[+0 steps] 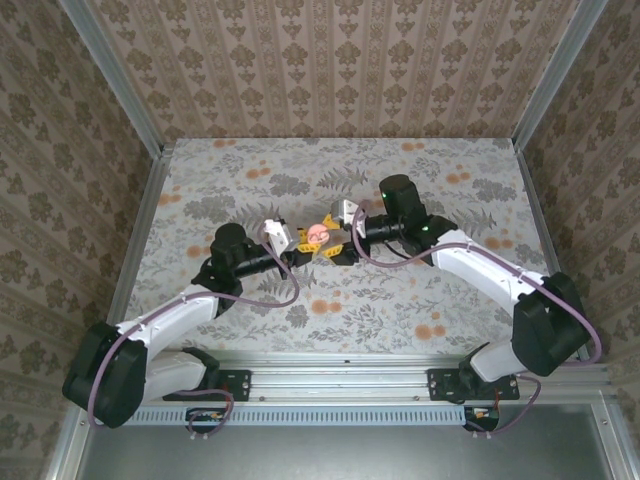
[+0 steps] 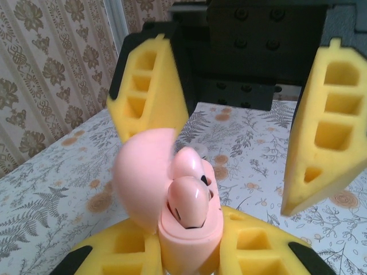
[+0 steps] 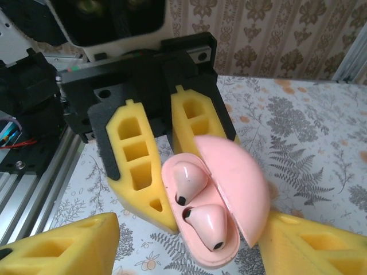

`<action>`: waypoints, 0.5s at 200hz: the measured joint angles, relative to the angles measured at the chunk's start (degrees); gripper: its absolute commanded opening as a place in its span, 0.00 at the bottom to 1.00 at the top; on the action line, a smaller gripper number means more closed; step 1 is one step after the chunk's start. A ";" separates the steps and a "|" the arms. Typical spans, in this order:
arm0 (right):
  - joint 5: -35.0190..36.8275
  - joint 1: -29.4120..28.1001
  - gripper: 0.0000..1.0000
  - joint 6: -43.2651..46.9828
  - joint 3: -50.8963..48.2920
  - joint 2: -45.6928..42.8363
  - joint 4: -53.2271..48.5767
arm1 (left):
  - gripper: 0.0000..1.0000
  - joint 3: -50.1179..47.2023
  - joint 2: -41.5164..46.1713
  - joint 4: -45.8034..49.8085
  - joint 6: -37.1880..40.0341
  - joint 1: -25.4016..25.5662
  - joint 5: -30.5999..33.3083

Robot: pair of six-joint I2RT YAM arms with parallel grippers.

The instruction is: Insert wireless bluetooth earbuds into charging case

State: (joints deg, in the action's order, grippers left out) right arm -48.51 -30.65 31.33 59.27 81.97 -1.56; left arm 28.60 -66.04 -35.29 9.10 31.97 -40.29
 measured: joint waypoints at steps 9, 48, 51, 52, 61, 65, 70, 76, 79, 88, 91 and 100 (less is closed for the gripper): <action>-0.17 0.07 0.63 0.59 -0.76 -1.49 0.04 | 0.09 0.00 -0.26 0.00 0.00 0.00 0.00; -0.92 0.90 0.61 1.46 -4.04 -7.02 1.79 | 0.09 0.07 -1.68 0.33 -0.02 0.00 0.07; -0.90 1.05 0.60 1.31 -4.22 -7.23 2.01 | 0.10 0.13 -1.81 0.44 -0.04 0.00 0.13; -0.90 1.09 0.60 1.25 -4.28 -7.28 2.10 | 0.10 0.20 -1.88 0.55 -0.04 0.00 0.13; -0.63 1.57 0.60 0.39 -4.96 -7.65 2.95 | 0.09 0.68 -2.36 1.29 -0.13 0.00 0.17; -0.28 1.79 0.60 -0.13 -5.35 -7.80 3.37 | 0.09 0.98 -2.69 1.64 -0.42 0.00 0.22; 0.17 2.05 0.60 -0.79 -5.84 -7.96 3.93 | 0.10 1.40 -3.13 2.01 -0.66 0.00 0.42; 0.81 2.40 0.60 -1.81 -6.54 -8.15 4.63 | 0.10 1.95 -3.63 2.54 -1.20 0.00 0.48; 1.40 2.62 0.60 -2.80 -7.02 -8.28 4.94 | 0.10 2.25 -3.96 2.73 -1.57 0.00 0.63; 2.99 3.15 0.61 -4.61 -8.15 -8.61 5.66 | 0.10 3.10 -4.85 3.17 -2.71 0.00 0.92; 3.61 3.37 0.61 -5.49 -8.52 -8.74 5.81 | 0.10 3.39 -5.22 3.26 -3.30 0.00 1.09; 5.57 3.91 0.63 -8.07 -9.60 -9.07 6.45 | 0.10 4.11 -6.32 3.39 -5.20 0.00 1.55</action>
State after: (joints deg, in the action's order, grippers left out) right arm -42.94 -26.74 23.27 49.67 72.90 4.89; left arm 32.71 -72.36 -31.90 3.90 31.97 -38.74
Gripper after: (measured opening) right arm 0.614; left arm 0.194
